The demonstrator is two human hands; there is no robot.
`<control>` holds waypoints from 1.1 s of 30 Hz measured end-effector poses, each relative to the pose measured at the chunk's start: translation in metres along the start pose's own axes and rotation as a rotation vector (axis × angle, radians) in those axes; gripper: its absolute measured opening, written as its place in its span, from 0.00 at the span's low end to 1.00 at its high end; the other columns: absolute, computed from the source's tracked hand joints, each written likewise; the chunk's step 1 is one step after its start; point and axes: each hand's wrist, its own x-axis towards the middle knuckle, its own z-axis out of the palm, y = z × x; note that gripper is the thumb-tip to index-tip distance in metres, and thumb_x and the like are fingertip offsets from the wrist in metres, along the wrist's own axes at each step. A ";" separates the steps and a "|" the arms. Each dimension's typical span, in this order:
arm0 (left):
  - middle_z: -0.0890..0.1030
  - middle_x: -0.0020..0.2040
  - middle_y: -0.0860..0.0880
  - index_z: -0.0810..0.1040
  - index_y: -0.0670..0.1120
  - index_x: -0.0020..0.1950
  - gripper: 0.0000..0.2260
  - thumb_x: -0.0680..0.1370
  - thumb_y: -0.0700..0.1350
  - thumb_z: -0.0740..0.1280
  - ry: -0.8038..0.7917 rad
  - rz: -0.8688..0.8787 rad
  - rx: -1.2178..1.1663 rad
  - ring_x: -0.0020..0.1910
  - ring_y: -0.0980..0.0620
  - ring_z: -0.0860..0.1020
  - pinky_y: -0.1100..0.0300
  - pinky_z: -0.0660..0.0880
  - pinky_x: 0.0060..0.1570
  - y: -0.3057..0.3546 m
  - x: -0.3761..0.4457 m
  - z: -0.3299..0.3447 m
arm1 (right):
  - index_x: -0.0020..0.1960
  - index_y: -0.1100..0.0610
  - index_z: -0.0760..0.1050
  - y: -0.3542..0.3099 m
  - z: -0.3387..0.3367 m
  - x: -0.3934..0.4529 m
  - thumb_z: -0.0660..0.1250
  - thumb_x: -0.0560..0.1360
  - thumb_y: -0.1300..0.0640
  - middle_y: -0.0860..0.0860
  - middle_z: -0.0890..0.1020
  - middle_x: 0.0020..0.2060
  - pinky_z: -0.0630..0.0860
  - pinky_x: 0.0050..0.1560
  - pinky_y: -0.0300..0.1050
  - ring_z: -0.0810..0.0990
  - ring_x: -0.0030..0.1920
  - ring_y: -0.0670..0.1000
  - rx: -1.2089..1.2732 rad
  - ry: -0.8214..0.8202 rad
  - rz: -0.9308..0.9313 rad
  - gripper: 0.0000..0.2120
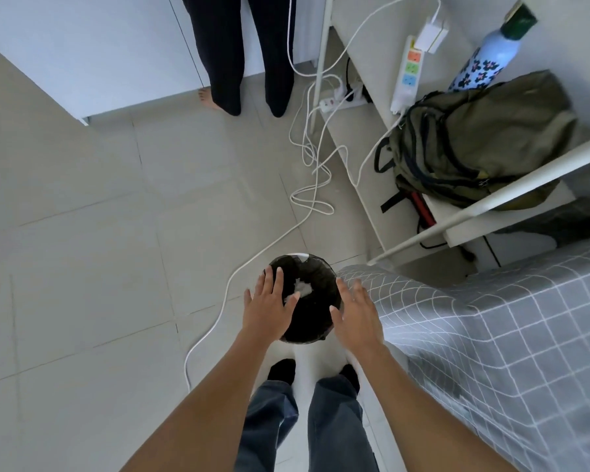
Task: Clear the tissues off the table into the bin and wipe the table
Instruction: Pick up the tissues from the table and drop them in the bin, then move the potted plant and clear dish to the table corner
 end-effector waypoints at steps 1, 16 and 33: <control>0.45 0.80 0.46 0.44 0.48 0.79 0.30 0.82 0.59 0.47 0.008 0.009 0.021 0.79 0.47 0.46 0.44 0.47 0.75 0.001 -0.006 -0.007 | 0.79 0.50 0.48 -0.004 -0.007 -0.004 0.56 0.81 0.50 0.56 0.48 0.78 0.53 0.75 0.53 0.49 0.77 0.57 0.004 0.002 0.005 0.29; 0.45 0.80 0.44 0.50 0.46 0.79 0.26 0.83 0.55 0.47 0.074 0.289 0.230 0.78 0.46 0.48 0.44 0.49 0.75 0.088 -0.092 -0.119 | 0.78 0.53 0.52 -0.019 -0.127 -0.112 0.57 0.82 0.51 0.59 0.55 0.76 0.55 0.75 0.55 0.54 0.76 0.58 0.011 0.199 0.062 0.28; 0.47 0.79 0.43 0.51 0.44 0.79 0.27 0.83 0.56 0.48 0.211 0.672 0.501 0.78 0.45 0.49 0.42 0.53 0.74 0.282 -0.185 -0.131 | 0.78 0.50 0.51 0.135 -0.213 -0.260 0.56 0.82 0.50 0.57 0.51 0.78 0.50 0.75 0.55 0.50 0.77 0.58 0.063 0.492 0.310 0.27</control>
